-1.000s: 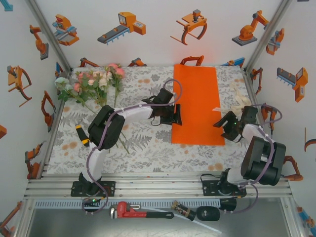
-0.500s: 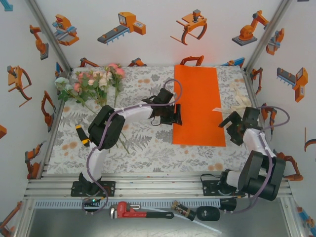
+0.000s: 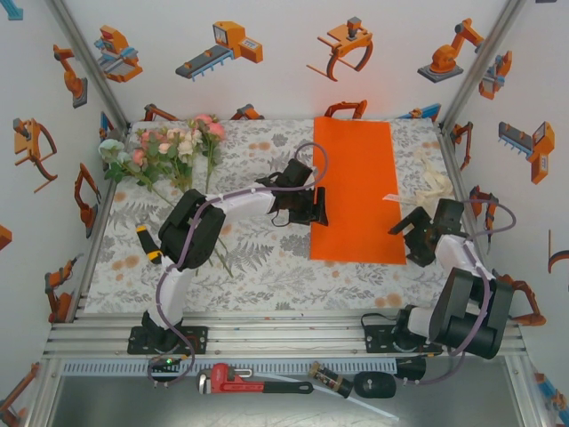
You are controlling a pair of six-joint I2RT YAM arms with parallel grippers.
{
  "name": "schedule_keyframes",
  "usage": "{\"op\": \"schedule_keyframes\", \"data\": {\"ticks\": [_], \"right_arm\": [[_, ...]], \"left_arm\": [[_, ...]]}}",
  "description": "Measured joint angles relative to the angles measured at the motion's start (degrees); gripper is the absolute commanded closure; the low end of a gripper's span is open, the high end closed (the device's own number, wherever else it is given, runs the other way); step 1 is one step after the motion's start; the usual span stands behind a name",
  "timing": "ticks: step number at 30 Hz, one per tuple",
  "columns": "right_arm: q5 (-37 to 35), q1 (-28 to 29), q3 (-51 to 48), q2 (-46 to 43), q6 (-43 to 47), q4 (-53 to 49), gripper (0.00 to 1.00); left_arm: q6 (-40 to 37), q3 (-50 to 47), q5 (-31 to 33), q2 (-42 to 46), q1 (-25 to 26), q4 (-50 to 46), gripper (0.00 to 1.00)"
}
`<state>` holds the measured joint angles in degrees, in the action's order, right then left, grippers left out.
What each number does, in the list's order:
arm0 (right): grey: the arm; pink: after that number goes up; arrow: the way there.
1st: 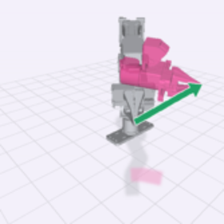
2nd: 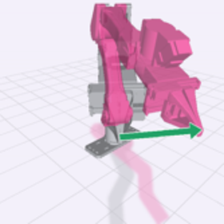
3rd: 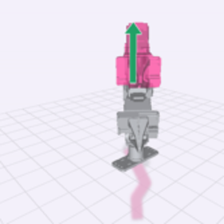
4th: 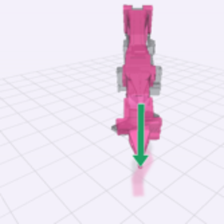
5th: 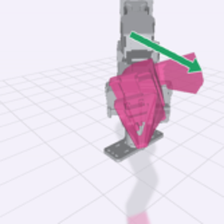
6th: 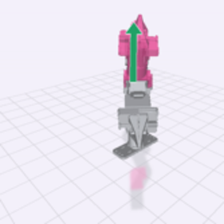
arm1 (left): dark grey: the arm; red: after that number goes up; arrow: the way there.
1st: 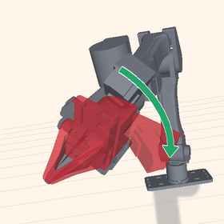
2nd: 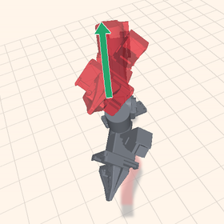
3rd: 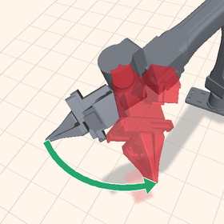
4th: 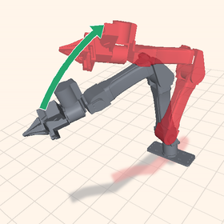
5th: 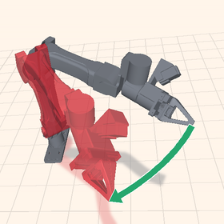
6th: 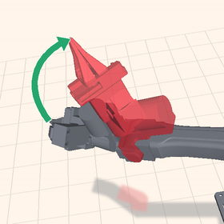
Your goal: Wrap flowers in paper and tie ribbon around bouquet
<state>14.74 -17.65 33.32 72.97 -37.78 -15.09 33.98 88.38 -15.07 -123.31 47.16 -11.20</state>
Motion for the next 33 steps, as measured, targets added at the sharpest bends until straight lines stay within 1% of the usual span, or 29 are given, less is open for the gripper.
{"op": "schedule_keyframes", "data": {"ticks": [6,18,21,29,33], "right_arm": [[1.68,0.00,-0.07,0.33,-0.42,0.07,0.25],[4.37,0.81,-0.22,1.68,-1.09,2.40,0.26],[4.96,2.64,-0.22,2.49,-1.64,4.33,0.26],[5.22,10.01,0.66,5.53,-4.17,9.33,0.26],[5.60,13.31,1.62,8.24,-6.10,12.96,0.26]], "left_arm": [[0.04,0.02,0.00,-0.02,0.00,0.02,0.40],[0.17,0.13,-0.52,-0.15,-0.07,0.09,0.41],[0.17,0.22,-0.94,-0.28,-0.15,0.15,0.41],[0.17,0.24,-1.55,-0.39,-0.22,0.35,0.40],[0.15,0.28,-2.16,-0.44,-0.24,0.81,0.34]]}}
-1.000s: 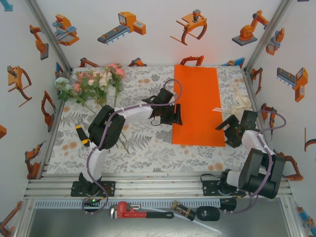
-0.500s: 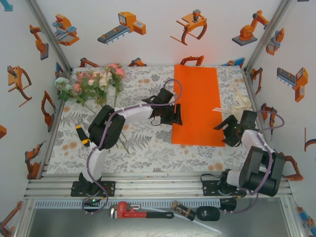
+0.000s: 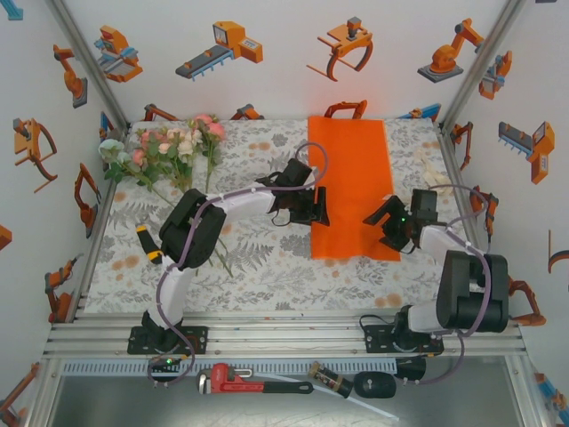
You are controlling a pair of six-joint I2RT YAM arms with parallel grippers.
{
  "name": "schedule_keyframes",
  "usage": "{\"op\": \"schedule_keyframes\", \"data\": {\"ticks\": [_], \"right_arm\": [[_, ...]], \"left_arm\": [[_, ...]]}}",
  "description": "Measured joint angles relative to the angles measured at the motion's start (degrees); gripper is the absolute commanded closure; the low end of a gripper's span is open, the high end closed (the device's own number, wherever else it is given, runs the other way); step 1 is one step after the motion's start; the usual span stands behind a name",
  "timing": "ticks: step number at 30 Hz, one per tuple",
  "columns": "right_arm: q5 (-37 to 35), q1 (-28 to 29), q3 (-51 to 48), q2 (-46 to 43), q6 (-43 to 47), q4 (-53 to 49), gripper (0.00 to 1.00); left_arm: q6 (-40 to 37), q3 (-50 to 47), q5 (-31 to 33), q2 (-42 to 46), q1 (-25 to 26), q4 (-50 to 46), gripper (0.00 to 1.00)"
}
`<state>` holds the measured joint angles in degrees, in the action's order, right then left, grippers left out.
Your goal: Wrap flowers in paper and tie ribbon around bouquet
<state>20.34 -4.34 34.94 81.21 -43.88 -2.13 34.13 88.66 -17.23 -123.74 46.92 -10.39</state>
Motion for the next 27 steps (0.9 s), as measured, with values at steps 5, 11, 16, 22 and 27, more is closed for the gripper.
{"op": "schedule_keyframes", "data": {"ticks": [5,11,16,22,27], "right_arm": [[0.00,1.18,0.57,1.42,-1.88,1.81,0.26],[-0.22,1.22,0.94,1.84,-2.86,1.77,0.25],[-0.15,1.22,1.55,2.60,-3.13,1.81,0.25],[-0.02,1.29,2.10,3.13,-3.32,1.79,0.24],[0.02,1.33,2.29,3.37,-3.32,1.81,0.24]], "left_arm": [[0.00,-0.72,-0.83,0.28,-0.15,2.29,0.26],[-2.75,-7.50,-0.24,5.92,-1.77,3.52,0.18],[-12.68,-12.92,1.18,14.19,-2.58,4.22,0.15],[-35.30,-13.73,5.16,17.59,4.90,4.39,0.13],[-51.67,-13.49,7.93,14.16,10.49,0.46,0.13]]}}
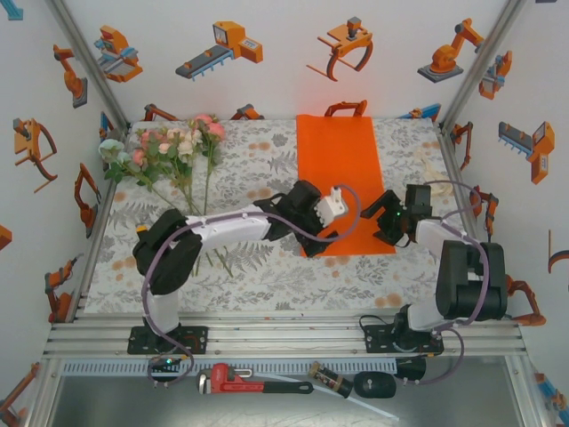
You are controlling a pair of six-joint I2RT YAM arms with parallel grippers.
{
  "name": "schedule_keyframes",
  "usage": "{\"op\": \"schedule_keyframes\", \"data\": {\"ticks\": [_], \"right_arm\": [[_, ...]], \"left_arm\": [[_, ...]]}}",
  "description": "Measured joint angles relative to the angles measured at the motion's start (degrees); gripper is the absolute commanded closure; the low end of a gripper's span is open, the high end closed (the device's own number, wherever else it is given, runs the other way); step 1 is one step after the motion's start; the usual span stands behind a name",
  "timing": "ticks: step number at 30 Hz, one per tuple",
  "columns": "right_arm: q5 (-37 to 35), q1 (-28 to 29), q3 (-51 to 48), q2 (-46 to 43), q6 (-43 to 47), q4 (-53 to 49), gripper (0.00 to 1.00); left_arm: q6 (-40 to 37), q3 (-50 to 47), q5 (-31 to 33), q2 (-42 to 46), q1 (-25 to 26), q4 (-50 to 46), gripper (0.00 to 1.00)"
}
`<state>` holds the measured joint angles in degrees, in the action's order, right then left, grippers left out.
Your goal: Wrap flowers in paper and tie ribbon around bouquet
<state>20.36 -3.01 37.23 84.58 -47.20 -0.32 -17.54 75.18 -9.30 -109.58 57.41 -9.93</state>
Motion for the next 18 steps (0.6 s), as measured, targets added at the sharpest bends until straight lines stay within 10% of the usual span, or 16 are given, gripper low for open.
{"op": "schedule_keyframes", "data": {"ticks": [18], "right_arm": [[0.63,0.00,0.02,0.39,0.02,0.83,0.24]], "left_arm": [[-8.98,2.49,1.75,-5.49,-0.66,-1.90,0.26]]}}
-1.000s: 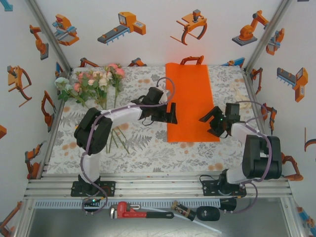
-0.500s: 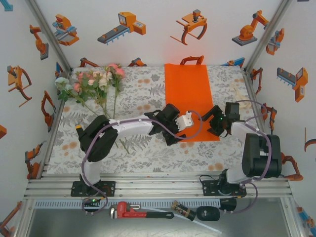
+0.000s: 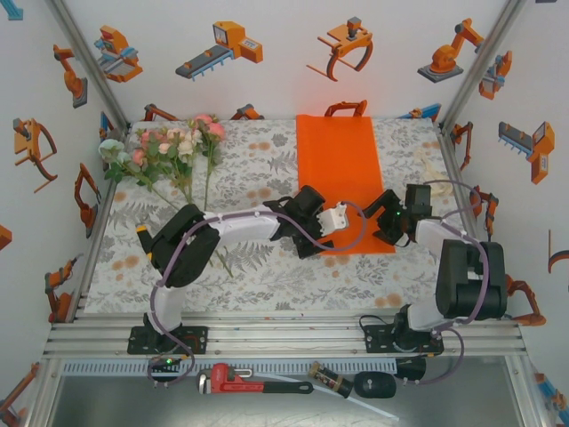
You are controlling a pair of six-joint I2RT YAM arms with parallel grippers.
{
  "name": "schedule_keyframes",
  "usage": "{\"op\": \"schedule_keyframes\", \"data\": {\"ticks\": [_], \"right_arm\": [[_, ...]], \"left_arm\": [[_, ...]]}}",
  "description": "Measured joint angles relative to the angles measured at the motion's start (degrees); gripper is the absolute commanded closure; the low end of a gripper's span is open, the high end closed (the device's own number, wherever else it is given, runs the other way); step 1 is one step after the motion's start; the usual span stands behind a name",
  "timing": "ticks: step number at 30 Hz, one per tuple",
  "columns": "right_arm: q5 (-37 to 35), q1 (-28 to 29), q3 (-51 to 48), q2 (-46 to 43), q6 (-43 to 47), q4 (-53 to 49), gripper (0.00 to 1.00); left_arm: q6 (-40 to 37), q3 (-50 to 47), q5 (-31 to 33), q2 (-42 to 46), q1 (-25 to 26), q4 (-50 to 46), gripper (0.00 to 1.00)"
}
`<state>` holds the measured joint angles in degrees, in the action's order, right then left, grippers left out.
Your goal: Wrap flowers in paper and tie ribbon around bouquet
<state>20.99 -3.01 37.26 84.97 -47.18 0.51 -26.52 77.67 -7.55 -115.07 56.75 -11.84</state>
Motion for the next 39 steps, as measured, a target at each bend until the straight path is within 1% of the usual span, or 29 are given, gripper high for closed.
{"op": "schedule_keyframes", "data": {"ticks": [3,5,6,11,15,18,20,22,25,27,31,34,37,39], "right_arm": [[0.24,0.00,0.00,0.13,0.02,0.37,0.24],[0.24,0.00,0.00,0.13,0.02,0.37,0.24],[0.24,0.00,0.00,0.13,0.02,0.39,0.24],[0.24,0.00,0.00,0.13,0.02,0.37,0.24],[0.24,0.00,0.00,0.13,0.02,0.37,0.24],[0.22,0.00,0.00,0.07,0.07,0.28,0.24],[0.09,0.04,0.00,-0.09,0.22,0.15,0.24],[-0.37,0.17,0.02,-0.57,0.48,-0.72,0.24],[-1.75,0.22,0.00,-2.32,0.70,-4.11,0.23],[-2.82,0.22,-0.31,-4.39,0.55,-7.13,0.22],[-4.11,0.63,-1.62,-12.28,-1.20,-13.25,0.22],[-3.96,2.91,-2.97,-17.99,-4.46,-15.21,0.22],[-3.89,9.05,-6.12,-21.49,-9.99,-14.01,0.21],[-3.89,13.92,-7.93,-21.35,-14.03,-12.68,0.21]], "left_arm": [[0.11,0.37,-0.96,-0.55,0.00,0.63,0.31],[0.31,0.42,-1.29,-0.61,0.00,0.68,0.37],[0.39,0.42,-1.49,-0.63,0.00,0.68,0.41],[0.90,0.42,-2.12,-0.63,0.04,0.59,0.45],[1.53,0.44,-2.75,-0.63,0.13,0.57,0.54],[1.92,0.44,-3.15,-0.63,0.22,0.46,0.58],[2.27,0.44,-3.34,-0.63,0.22,0.46,0.66],[2.49,0.44,-3.39,-0.63,0.22,0.48,0.71],[3.04,0.44,-3.08,-0.63,0.22,0.68,0.77],[3.58,0.44,-2.75,-0.63,0.20,0.85,0.78],[4.79,0.44,-2.49,-0.63,0.15,1.55,0.83],[6.10,0.46,-2.05,-0.63,0.11,1.99,0.86],[7.65,0.59,-1.79,-0.63,0.04,2.01,0.87],[8.76,0.72,-1.64,-0.63,-0.02,2.01,0.88]]}}
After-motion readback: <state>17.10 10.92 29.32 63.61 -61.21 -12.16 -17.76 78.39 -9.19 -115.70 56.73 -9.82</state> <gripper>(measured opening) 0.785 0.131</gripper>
